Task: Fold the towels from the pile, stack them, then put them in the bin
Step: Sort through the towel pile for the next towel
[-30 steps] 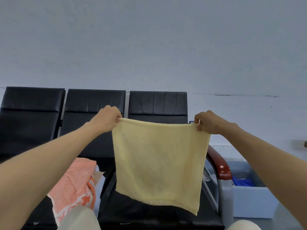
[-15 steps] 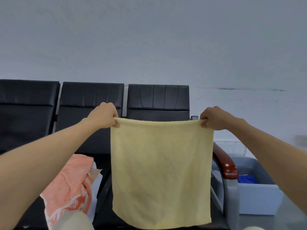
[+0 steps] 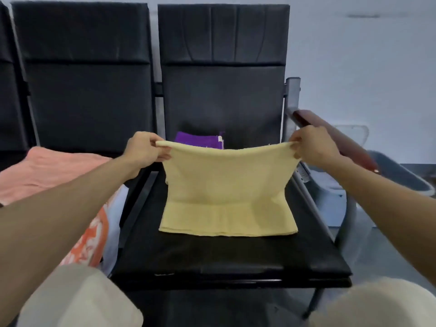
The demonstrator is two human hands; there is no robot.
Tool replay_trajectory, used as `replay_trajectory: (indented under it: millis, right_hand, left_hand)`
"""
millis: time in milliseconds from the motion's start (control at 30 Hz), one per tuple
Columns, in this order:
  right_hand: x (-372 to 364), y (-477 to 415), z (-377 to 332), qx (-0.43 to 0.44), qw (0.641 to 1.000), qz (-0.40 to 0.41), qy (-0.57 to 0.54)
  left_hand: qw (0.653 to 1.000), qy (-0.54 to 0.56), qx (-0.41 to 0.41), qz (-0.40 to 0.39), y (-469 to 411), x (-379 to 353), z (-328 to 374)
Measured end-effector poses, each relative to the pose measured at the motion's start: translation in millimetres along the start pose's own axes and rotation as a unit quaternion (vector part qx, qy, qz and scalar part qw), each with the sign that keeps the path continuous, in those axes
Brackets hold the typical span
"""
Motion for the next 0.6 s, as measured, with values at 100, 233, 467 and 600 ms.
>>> replay_trajectory:
  millis: [100,233,467,600]
  right_hand:
    - [-31,11,10,-0.006,1.0,-0.004,-0.019]
    - [-66,45,15,0.018,0.998,-0.046,-0.027]
    - [-89,82,26,-0.004,0.985,-0.17,-0.023]
    - [-84,88,28,-0.038,0.975,-0.208,-0.063]
  left_hand:
    - [0.996,-0.081,-0.03,0.025,10,-14,-28]
    - [0.982,-0.167,-0.088,-0.031,37,-33,-63]
    - [0.974,-0.173,-0.105,-0.103,51,-36,-91]
    - [0.964,-0.202,-0.121,-0.125,54,-35,-90]
Point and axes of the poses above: each hand's wrist, its own y-axis away from the middle knuckle, its own x-axis out of the back of the hand, z = x × y, the point moved 6 cm from there along -y, towards the middle knuckle, and after that the axes turned 4 degrees about z, right-handed, at the moved point
